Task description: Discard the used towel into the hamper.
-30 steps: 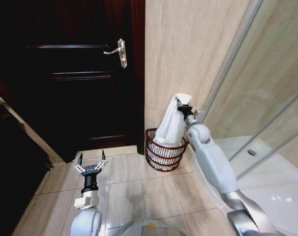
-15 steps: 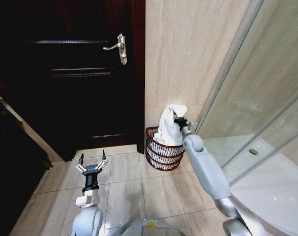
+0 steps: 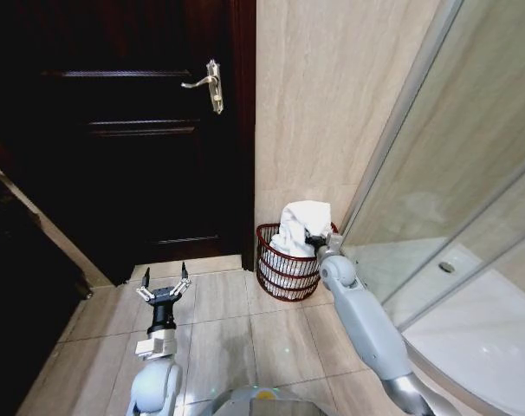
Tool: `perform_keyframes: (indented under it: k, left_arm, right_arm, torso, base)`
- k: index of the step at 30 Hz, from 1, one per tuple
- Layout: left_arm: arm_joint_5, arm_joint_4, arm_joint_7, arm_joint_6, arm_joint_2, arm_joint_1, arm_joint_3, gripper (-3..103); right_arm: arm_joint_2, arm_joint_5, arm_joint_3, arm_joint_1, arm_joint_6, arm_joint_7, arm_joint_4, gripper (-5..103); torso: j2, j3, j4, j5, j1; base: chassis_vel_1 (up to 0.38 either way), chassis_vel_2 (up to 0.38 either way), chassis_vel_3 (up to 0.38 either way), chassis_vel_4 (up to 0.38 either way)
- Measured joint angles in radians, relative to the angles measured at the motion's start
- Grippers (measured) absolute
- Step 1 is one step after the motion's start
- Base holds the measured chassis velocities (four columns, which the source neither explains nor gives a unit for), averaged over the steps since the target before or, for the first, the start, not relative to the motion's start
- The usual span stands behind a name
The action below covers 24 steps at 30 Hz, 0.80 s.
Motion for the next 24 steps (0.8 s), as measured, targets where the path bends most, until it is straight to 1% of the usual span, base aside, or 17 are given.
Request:
perform_keyframes:
  k: [1, 3, 4, 6, 7, 8, 10, 12, 13, 14, 16, 17, 19, 21, 24]
  left_arm:
    - [0.0, 0.0, 0.0, 0.0, 0.0, 0.0, 0.0, 100]
    - [0.0, 0.0, 0.001, 0.002, -0.001, -0.002, 0.002, 100]
    - [0.0, 0.0, 0.002, 0.002, -0.003, -0.003, 0.002, 100]
    - [0.0, 0.0, 0.002, 0.002, -0.004, -0.004, 0.002, 100]
    - [0.0, 0.0, 0.003, 0.003, -0.006, -0.005, 0.003, 100]
    - [0.0, 0.0, 0.003, 0.003, -0.006, -0.005, 0.003, 100]
    - [0.002, 0.002, 0.004, 0.003, -0.009, -0.007, 0.004, 100]
    - [0.003, 0.003, 0.004, 0.002, -0.01, -0.007, 0.004, 100]
    - [0.003, 0.003, 0.004, 0.002, -0.01, -0.007, 0.004, 100]
    - [0.003, 0.003, 0.004, 0.0, -0.011, -0.004, 0.003, 100]
    - [0.003, 0.003, 0.004, 0.0, -0.011, -0.002, 0.002, 100]
    - [0.003, 0.002, 0.004, -0.005, -0.011, 0.006, -0.001, 100]
    - [0.003, 0.002, 0.004, -0.006, -0.012, 0.007, -0.002, 100]
    - [0.006, 0.002, 0.004, -0.011, -0.013, 0.009, -0.001, 100]
    - [0.013, 0.002, 0.004, -0.014, -0.017, 0.012, 0.001, 100]
  right_arm:
    - [0.0, 0.0, 0.0, 0.0, 0.0, 0.0, 0.0, 24]
    - [-0.015, 0.066, -0.004, -0.008, -0.037, 0.054, 0.057, 24]
    - [-0.025, 0.069, -0.003, -0.01, -0.035, 0.066, 0.09, 24]
    - [-0.028, 0.066, -0.003, -0.011, -0.031, 0.067, 0.102, 24]
    - [-0.043, 0.035, 0.002, -0.014, -0.01, 0.065, 0.157, 24]
    - [-0.043, 0.035, 0.002, -0.014, -0.01, 0.065, 0.157, 24]
    - [-0.062, -0.025, 0.012, -0.012, 0.013, 0.058, 0.269, 24]
    - [-0.076, -0.064, 0.02, 0.006, 0.019, 0.051, 0.342, 24]
    - [-0.076, -0.064, 0.02, 0.006, 0.019, 0.051, 0.342, 24]
    - [-0.091, -0.09, 0.03, 0.031, 0.026, 0.045, 0.391, 24]
    - [-0.1, -0.096, 0.036, 0.048, 0.036, 0.042, 0.41, 24]
    - [-0.134, -0.097, 0.077, 0.1, 0.068, 0.016, 0.472, 24]
    - [-0.143, -0.089, 0.092, 0.106, 0.068, 0.008, 0.492, 24]
    - [-0.152, -0.058, 0.105, 0.102, 0.047, -0.001, 0.507, 24]
    - [-0.149, -0.056, 0.097, 0.069, 0.051, -0.025, 0.473, 24]
  torso:
    - [0.0, 0.0, 0.0, 0.0, 0.0]
    - [0.001, 0.0, -0.0001, 0.0, 0.0]
    - [0.001, 0.001, 0.0, 0.0, 0.0]
    - [0.001, 0.001, 0.0, 0.0, 0.0]
    - [0.001, 0.001, -0.0001, 0.0, 0.001]
    - [0.001, 0.001, -0.0001, 0.0, 0.001]
    - [0.002, 0.001, -0.0003, 0.0001, 0.001]
    - [0.003, 0.001, -0.0001, -0.0002, 0.001]
    - [0.003, 0.001, -0.0001, -0.0002, 0.001]
    - [0.003, 0.002, -0.0001, -0.0001, 0.001]
    - [0.003, 0.002, 0.0, -0.0001, 0.001]
    - [0.003, 0.002, 0.0001, -0.0001, 0.001]
    - [0.003, 0.002, 0.0, -0.0001, 0.001]
    - [0.004, 0.002, -0.0003, -0.0003, 0.001]
    - [0.004, 0.002, -0.0003, -0.0001, 0.001]
  base:
    - [0.0, 0.0, 0.0, 0.0]
    - [0.0, 0.0, 0.0, 0.0]
    - [0.0, 0.0, 0.0, 0.0]
    - [0.0, 0.0, 0.0, 0.0]
    - [0.0, 0.0, 0.0, 0.0]
    - [0.0, 0.0, 0.0, 0.0]
    - [0.0, 0.0, 0.0, 0.0]
    - [0.0, 0.0, 0.0, 0.0]
    - [0.0, 0.0, 0.0, 0.0]
    - [0.0, 0.0, 0.0, 0.0]
    - [0.0, 0.0, 0.0, 0.0]
    - [0.0, 0.0, 0.0, 0.0]
    - [0.0, 0.0, 0.0, 0.0]
    - [0.0, 0.0, 0.0, 0.0]
    - [0.0, 0.0, 0.0, 0.0]
